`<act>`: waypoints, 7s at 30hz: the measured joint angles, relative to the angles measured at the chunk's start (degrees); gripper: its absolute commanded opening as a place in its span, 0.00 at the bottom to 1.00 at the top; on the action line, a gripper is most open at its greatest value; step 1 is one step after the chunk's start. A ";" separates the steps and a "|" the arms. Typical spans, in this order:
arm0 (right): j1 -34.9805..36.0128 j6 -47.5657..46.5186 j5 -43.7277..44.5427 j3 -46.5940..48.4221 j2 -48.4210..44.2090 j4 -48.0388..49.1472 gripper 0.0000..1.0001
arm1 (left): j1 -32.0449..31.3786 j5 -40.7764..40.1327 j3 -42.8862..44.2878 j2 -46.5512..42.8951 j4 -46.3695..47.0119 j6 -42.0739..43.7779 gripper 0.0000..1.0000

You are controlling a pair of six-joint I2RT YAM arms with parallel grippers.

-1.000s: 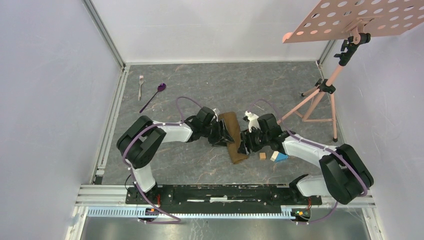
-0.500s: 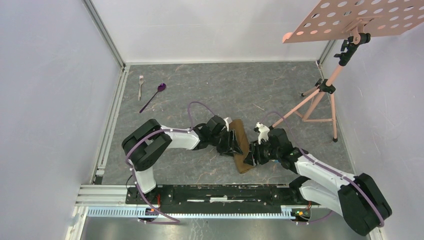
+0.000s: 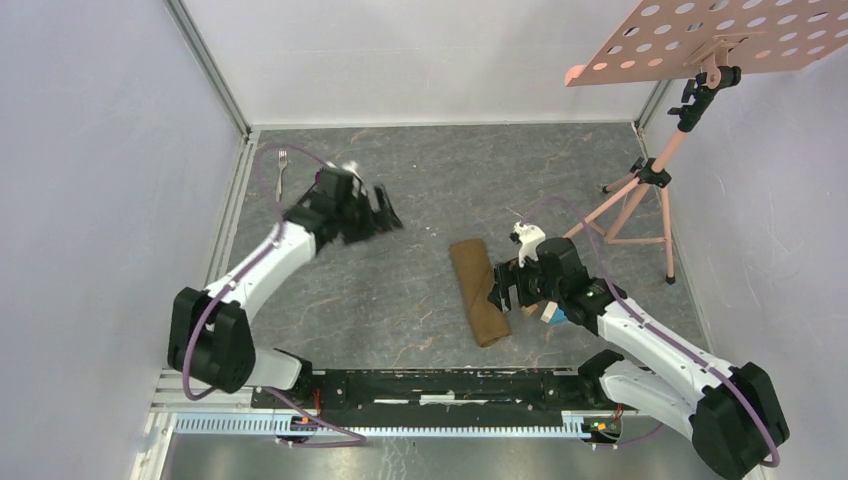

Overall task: Fold the napkin into a case and place the utensils inside
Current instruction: Move the smaller rectangle-folded napkin to the center of the board, then pick up the spoon from the corner of the board, then insert the spoon into the folded napkin.

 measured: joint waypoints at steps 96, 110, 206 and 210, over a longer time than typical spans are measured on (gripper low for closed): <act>-3.82 -3.69 -9.11 -5.99 0.68 1.51 0.63 | -23.23 -39.67 32.94 22.36 -17.00 -27.10 0.02; -3.87 -1.77 -10.84 -8.48 0.76 4.74 0.57 | -30.71 -53.35 35.23 30.60 -16.17 -30.86 0.02; -3.85 0.39 -15.30 -12.22 3.76 13.40 0.31 | -34.62 -28.24 29.38 33.57 -26.43 -45.33 0.18; -3.85 0.39 -15.47 -12.22 3.80 13.40 0.32 | -34.62 -27.76 27.96 33.51 -26.47 -45.35 0.30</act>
